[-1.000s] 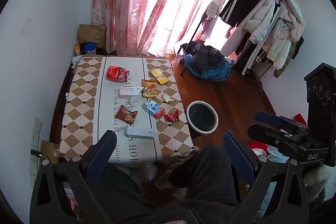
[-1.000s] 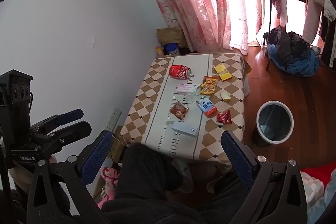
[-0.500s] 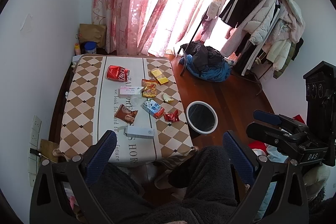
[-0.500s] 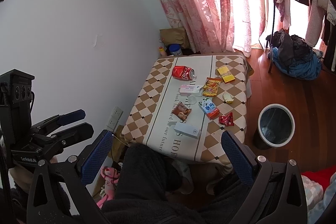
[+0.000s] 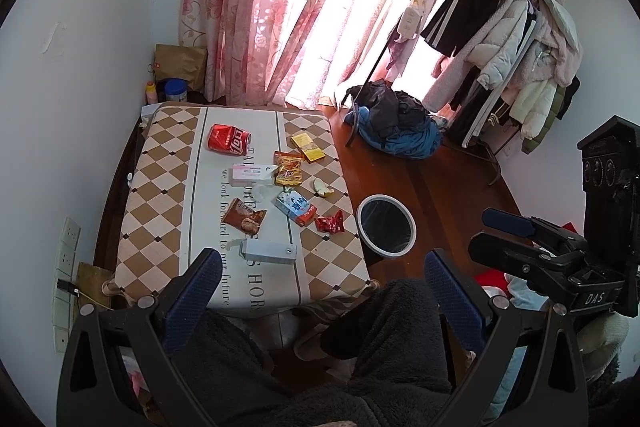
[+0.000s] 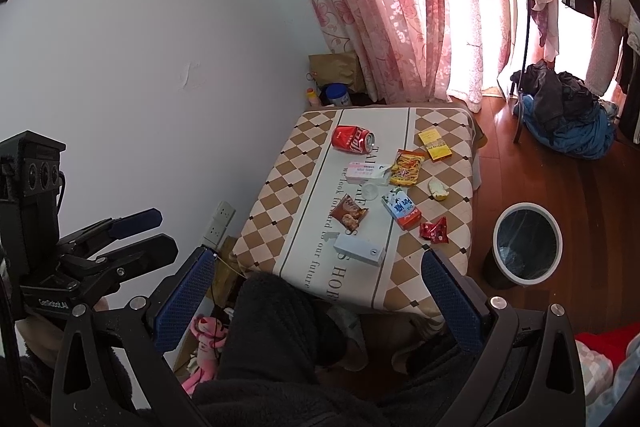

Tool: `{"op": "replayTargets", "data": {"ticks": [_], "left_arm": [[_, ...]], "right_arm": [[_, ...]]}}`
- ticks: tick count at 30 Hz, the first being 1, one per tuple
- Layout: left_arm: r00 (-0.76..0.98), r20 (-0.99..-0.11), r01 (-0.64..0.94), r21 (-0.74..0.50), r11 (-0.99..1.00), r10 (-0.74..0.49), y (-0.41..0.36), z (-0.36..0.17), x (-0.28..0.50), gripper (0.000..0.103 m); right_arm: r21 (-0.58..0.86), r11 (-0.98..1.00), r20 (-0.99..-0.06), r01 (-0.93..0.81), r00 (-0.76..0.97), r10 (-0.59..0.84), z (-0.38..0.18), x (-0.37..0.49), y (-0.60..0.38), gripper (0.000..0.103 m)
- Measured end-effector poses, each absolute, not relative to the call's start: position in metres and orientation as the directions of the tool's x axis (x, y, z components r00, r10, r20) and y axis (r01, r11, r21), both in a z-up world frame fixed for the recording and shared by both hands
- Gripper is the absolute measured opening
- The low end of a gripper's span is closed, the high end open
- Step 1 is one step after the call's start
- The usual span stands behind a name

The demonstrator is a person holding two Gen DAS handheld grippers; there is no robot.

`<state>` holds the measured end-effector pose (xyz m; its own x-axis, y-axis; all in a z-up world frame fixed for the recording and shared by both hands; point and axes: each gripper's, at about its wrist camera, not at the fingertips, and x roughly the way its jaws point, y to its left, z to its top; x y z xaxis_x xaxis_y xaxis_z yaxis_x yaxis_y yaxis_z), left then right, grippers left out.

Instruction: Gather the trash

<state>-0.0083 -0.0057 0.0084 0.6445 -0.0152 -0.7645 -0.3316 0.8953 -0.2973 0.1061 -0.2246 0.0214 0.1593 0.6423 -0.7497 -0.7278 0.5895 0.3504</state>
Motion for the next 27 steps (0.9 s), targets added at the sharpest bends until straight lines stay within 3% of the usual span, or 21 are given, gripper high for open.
{"op": "replayTargets", "data": {"ticks": [27], "left_arm": [[0.648,-0.761,-0.330,-0.306,0.893,-0.021,-0.0035,0.0036,-0.0118,0.103]], "right_arm": [[0.341,0.588,-0.746,-0.734,0.169,0.644,0.0291,0.1077,-0.2249,0.103]]}}
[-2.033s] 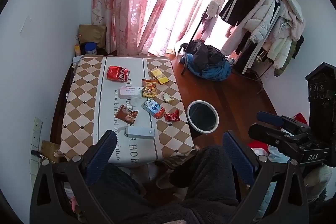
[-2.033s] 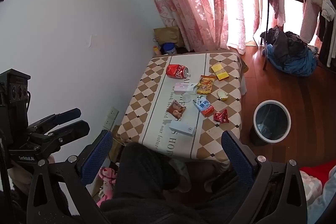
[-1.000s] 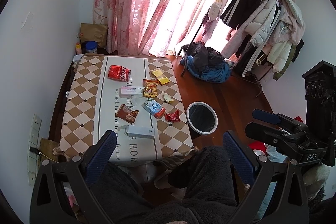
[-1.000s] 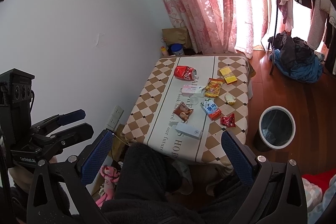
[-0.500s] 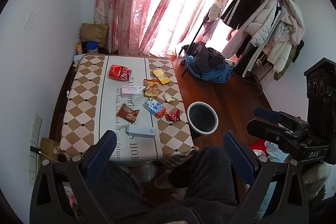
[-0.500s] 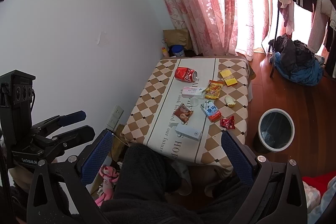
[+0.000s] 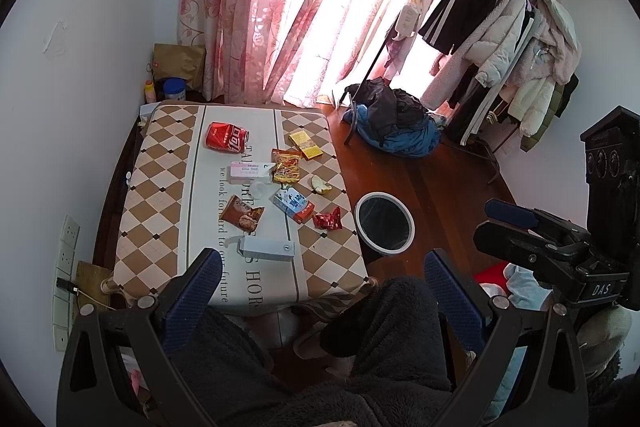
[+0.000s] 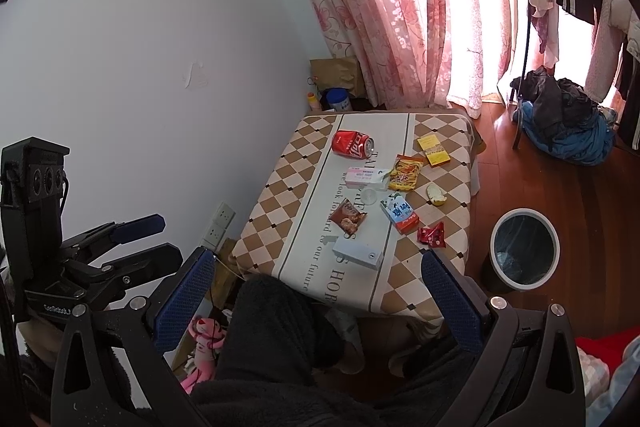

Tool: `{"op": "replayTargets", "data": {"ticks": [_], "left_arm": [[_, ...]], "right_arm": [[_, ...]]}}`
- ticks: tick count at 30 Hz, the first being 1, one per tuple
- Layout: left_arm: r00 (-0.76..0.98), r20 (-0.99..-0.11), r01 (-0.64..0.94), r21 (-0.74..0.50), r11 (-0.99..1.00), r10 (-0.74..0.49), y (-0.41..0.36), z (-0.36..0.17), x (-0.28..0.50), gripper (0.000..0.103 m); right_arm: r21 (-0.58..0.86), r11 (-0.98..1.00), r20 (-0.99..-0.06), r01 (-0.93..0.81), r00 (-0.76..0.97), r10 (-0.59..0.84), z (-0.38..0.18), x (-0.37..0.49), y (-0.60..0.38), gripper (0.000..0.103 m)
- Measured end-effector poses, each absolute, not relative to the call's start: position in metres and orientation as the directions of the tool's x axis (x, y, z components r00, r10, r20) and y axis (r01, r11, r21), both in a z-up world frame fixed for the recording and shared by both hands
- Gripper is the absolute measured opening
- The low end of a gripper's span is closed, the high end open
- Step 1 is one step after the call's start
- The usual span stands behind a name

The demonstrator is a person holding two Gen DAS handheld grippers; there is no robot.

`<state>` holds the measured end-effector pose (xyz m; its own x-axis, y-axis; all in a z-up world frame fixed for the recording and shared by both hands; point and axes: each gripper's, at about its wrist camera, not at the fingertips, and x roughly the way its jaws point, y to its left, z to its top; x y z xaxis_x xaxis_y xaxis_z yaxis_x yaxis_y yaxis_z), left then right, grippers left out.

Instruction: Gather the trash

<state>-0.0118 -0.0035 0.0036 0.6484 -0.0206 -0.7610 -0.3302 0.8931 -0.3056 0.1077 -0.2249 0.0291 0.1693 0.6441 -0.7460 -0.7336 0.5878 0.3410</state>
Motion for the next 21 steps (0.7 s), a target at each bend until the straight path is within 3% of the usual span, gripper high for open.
{"op": "replayTargets", "data": {"ticks": [21], "left_arm": [[0.649,-0.760,-0.331,-0.305,0.893,-0.019,-0.0036,0.0059,-0.0150,0.103]], "right_arm": [[0.338,0.582,-0.744,-0.740,0.169,0.647,0.0321,0.1082,-0.2260,0.103]]}}
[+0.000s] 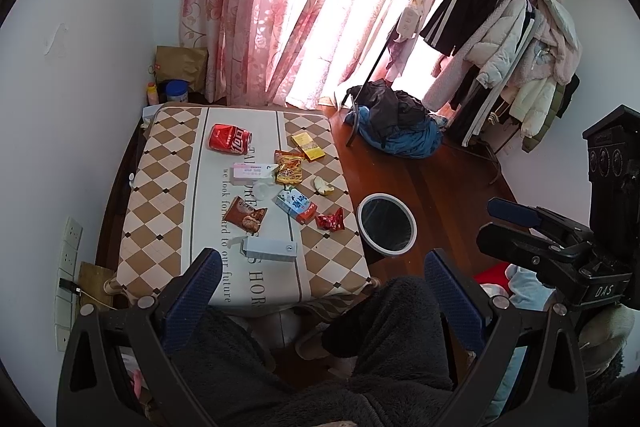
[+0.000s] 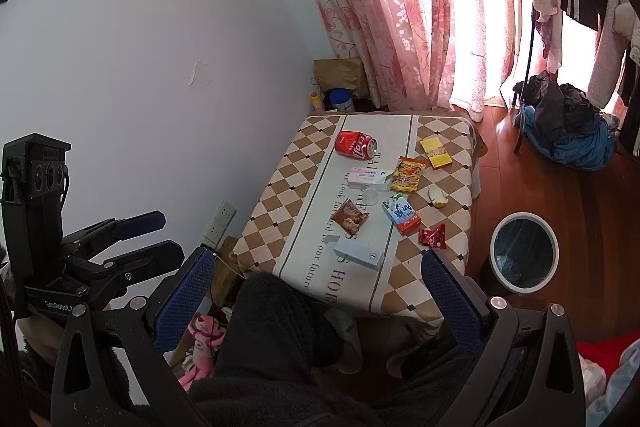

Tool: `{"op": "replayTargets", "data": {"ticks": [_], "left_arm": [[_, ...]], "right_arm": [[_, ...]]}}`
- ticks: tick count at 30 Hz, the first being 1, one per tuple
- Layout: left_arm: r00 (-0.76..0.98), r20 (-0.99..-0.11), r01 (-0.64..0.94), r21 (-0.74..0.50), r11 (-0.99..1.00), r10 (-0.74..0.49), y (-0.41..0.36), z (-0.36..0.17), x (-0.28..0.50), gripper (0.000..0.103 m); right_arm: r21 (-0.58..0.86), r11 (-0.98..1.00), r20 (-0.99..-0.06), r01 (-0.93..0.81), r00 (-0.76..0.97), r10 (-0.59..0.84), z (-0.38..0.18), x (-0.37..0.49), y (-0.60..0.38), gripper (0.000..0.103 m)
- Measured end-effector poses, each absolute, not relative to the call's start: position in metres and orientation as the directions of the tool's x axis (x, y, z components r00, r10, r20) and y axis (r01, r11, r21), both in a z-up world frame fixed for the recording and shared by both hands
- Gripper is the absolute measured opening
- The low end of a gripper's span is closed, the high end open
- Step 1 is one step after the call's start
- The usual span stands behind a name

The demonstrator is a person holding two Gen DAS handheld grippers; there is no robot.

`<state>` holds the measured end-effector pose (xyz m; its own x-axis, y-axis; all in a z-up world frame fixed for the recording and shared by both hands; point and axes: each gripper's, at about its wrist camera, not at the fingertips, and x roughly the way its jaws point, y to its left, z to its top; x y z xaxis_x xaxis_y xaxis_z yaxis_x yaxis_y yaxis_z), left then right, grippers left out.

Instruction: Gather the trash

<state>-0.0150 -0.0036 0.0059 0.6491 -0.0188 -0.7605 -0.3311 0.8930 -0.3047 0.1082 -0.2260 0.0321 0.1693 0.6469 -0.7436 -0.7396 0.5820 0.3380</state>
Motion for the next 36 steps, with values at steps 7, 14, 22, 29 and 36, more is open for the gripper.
{"op": "replayTargets", "data": {"ticks": [7,14,22,29,36], "left_arm": [[0.648,-0.761,-0.330,-0.306,0.893,-0.021,-0.004,0.006,-0.015,0.103],[0.572,-0.806,-0.475,-0.171,0.863,0.155,0.016,-0.032,0.008,0.103],[0.301,-0.934,-0.669,-0.064,0.740,0.191,0.066,-0.172,0.065,0.103],[0.185,-0.981,-0.804,-0.189,0.565,-0.064,0.084,-0.288,0.111,0.102],[0.251,-0.911,-0.884,-0.354,0.304,-0.328,0.077,-0.361,0.150,0.083]], "right_arm": [[0.337,0.580,-0.744,-0.741,0.168,0.647,0.031,0.106,-0.226,0.103],[0.328,0.650,-0.764,-0.685,0.213,0.609,0.004,0.126,-0.220,0.103],[0.275,0.790,-0.881,-0.548,0.185,0.435,-0.131,0.208,-0.193,0.103],[0.202,0.838,-0.955,-0.507,0.088,0.284,-0.249,0.272,-0.163,0.103],[0.175,0.856,-0.976,-0.487,0.029,0.216,-0.310,0.313,-0.144,0.102]]}}
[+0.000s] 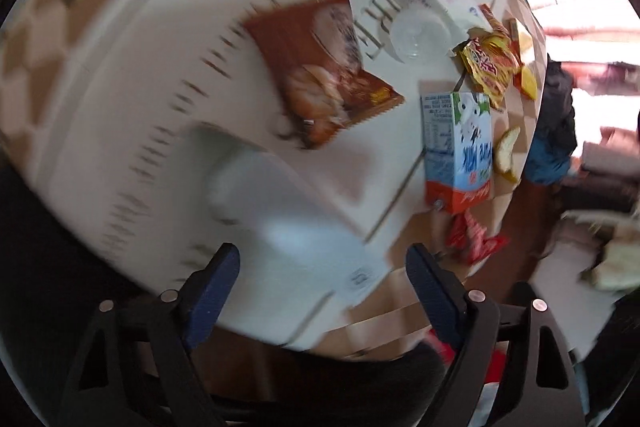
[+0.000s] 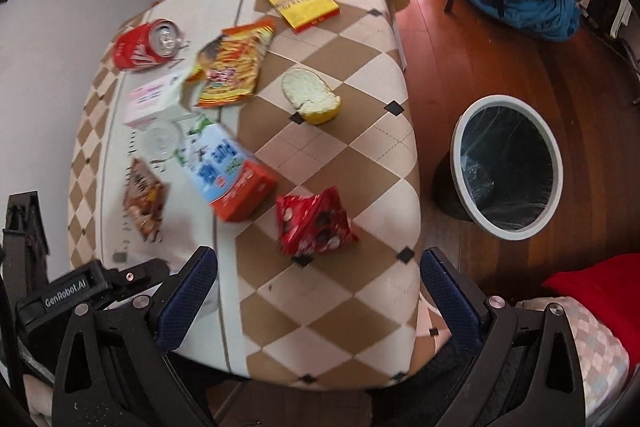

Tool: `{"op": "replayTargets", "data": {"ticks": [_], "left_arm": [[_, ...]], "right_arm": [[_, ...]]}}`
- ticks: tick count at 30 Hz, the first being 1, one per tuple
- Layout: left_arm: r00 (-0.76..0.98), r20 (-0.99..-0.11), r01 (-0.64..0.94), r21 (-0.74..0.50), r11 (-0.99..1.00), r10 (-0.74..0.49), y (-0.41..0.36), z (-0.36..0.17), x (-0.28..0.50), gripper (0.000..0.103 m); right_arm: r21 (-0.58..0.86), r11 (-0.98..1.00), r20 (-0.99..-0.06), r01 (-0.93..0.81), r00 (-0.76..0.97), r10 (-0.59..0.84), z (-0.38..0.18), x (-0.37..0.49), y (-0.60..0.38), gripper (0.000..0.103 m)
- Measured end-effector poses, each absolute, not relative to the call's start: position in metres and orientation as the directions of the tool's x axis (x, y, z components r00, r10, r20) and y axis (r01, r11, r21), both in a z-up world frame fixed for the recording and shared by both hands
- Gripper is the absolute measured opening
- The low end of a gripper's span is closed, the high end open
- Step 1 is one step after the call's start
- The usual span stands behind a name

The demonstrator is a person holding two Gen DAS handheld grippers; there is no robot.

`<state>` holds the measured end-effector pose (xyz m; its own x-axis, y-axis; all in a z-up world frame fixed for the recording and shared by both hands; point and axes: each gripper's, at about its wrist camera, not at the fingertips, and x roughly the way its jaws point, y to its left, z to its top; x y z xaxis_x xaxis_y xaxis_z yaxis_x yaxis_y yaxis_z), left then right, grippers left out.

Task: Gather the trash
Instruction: 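Grasp the white milk carton with the left tool while the right tool grasps the DHA Pure Milk carton, then lift both cartons and carry them toward the white trash bin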

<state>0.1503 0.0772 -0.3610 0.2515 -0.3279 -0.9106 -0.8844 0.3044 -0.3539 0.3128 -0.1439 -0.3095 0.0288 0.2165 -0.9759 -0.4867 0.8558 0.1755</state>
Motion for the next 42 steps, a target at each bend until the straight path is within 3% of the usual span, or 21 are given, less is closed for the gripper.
{"op": "replayTargets", "data": {"ticks": [1,2,3,8,10,12,15,17,18,19,22,31,35,42], "left_arm": [[0.263,-0.906,-0.890,-0.360,0.280,-0.331,0.076,-0.364,0.153,0.075],[0.269,-0.905,-0.894,-0.363,0.265,-0.330,0.075,-0.366,0.155,0.055],[0.276,-0.904,-0.893,-0.367,0.260,-0.328,0.074,-0.365,0.155,0.048],[0.221,-0.951,-0.856,-0.295,0.424,-0.217,0.071,-0.342,0.152,0.038],[0.187,-0.965,-0.820,-0.255,0.513,-0.182,0.074,-0.338,0.149,0.037],[0.144,-0.982,-0.791,-0.188,0.582,-0.121,0.080,-0.330,0.144,0.037],[0.100,-0.995,-0.757,-0.094,0.646,-0.028,0.095,-0.326,0.136,0.036],[0.108,-0.992,-0.744,-0.119,0.658,-0.058,0.101,-0.328,0.133,0.037],[0.108,-0.992,-0.742,-0.122,0.659,-0.062,0.102,-0.328,0.133,0.037],[0.107,-0.993,-0.732,-0.119,0.671,-0.059,0.102,-0.327,0.135,0.037],[0.101,-0.993,-0.727,-0.114,0.677,-0.059,0.103,-0.327,0.140,0.037],[0.086,-0.996,-0.724,-0.070,0.686,-0.011,0.120,-0.343,0.124,0.037],[0.093,-0.995,-0.714,-0.045,0.699,0.030,0.117,-0.349,0.114,0.033],[0.101,-0.992,-0.688,-0.012,0.725,0.079,0.103,-0.349,0.110,0.031]], "right_arm": [[0.176,0.855,-0.976,-0.488,0.024,0.215,-0.312,0.314,-0.142,0.102],[0.177,0.852,-0.977,-0.493,0.019,0.214,-0.316,0.316,-0.138,0.102],[0.180,0.848,-0.976,-0.499,0.015,0.216,-0.317,0.316,-0.136,0.102],[0.192,0.806,-0.974,-0.559,-0.010,0.226,-0.327,0.316,-0.105,0.102],[0.181,0.786,-0.975,-0.591,-0.006,0.221,-0.331,0.315,-0.088,0.099],[0.146,0.761,-0.981,-0.633,0.010,0.196,-0.336,0.312,-0.065,0.086],[0.116,0.720,-0.984,-0.684,0.019,0.177,-0.340,0.309,-0.040,0.085],[0.079,0.701,-0.989,-0.709,0.035,0.147,-0.346,0.307,-0.022,0.083],[0.069,0.689,-0.991,-0.722,0.032,0.134,-0.350,0.306,-0.013,0.069],[0.069,0.679,-0.992,-0.731,0.023,0.125,-0.354,0.303,-0.006,0.063],[0.043,0.680,-0.995,-0.732,0.031,0.096,-0.354,0.296,0.003,0.062],[0.138,0.736,-0.990,-0.663,-0.095,0.101,-0.356,0.244,-0.025,0.061],[0.024,0.726,-0.999,-0.687,0.017,0.050,-0.353,0.220,-0.032,0.061],[0.063,0.778,-0.996,-0.625,0.011,0.090,-0.358,0.204,-0.036,0.062]]}}
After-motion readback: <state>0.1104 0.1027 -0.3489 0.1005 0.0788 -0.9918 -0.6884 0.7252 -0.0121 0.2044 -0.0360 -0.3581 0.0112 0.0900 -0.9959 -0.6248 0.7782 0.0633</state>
